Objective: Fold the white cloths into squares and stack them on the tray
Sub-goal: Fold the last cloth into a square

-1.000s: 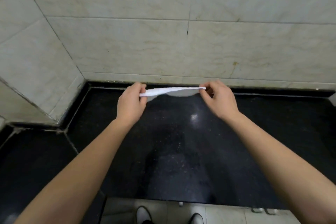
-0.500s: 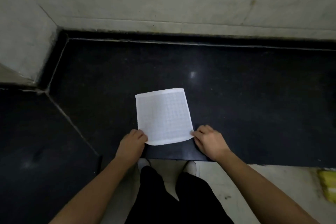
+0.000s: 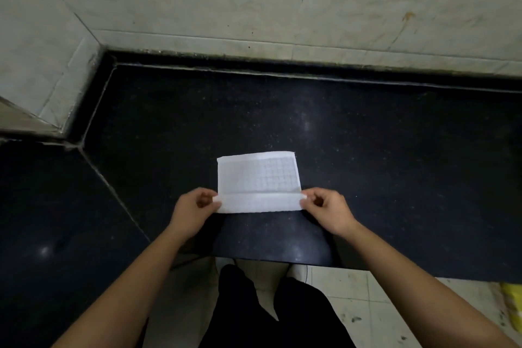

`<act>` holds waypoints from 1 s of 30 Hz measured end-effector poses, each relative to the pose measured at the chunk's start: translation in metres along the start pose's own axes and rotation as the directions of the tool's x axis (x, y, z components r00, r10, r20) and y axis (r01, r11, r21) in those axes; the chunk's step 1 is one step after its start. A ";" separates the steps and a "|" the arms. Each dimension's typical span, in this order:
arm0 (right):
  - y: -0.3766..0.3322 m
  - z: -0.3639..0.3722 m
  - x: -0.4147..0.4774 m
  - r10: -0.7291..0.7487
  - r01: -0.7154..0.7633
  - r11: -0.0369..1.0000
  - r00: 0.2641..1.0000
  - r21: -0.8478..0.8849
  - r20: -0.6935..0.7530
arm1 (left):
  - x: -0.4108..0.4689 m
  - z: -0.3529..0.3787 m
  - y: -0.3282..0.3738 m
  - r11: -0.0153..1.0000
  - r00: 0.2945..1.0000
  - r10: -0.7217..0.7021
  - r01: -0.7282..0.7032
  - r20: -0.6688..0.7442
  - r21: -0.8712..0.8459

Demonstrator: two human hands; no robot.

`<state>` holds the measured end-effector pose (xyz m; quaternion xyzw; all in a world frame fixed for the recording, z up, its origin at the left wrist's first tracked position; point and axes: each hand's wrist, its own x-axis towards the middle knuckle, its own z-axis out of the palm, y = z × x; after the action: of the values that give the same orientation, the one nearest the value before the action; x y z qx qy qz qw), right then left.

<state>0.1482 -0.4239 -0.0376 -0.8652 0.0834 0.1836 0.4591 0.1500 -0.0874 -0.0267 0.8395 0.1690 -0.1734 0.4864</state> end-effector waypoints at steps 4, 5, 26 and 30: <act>-0.025 -0.001 0.045 0.100 -0.089 0.973 0.994 0.213 -0.044 | 0.033 -0.004 0.020 0.973 0.993 -0.101 0.087 -0.053 -0.213; -0.029 0.000 0.056 0.121 -0.105 0.963 0.991 0.247 -0.053 | 0.042 -0.003 0.024 0.971 0.991 -0.114 0.096 -0.070 -0.217; -0.033 0.022 0.095 -0.084 -0.020 0.932 0.959 -0.362 -0.271 | 0.085 0.027 0.011 0.909 0.935 0.225 -0.101 -0.273 0.404; -0.036 0.050 0.076 -0.424 0.271 0.653 0.904 -0.707 -0.045 | 0.073 0.037 0.001 0.531 0.861 0.508 -0.330 0.018 0.780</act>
<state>0.2170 -0.3604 -0.0661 -0.9861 -0.1114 0.0185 0.1217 0.2105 -0.1124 -0.0765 0.9925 -0.0767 -0.0148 0.0940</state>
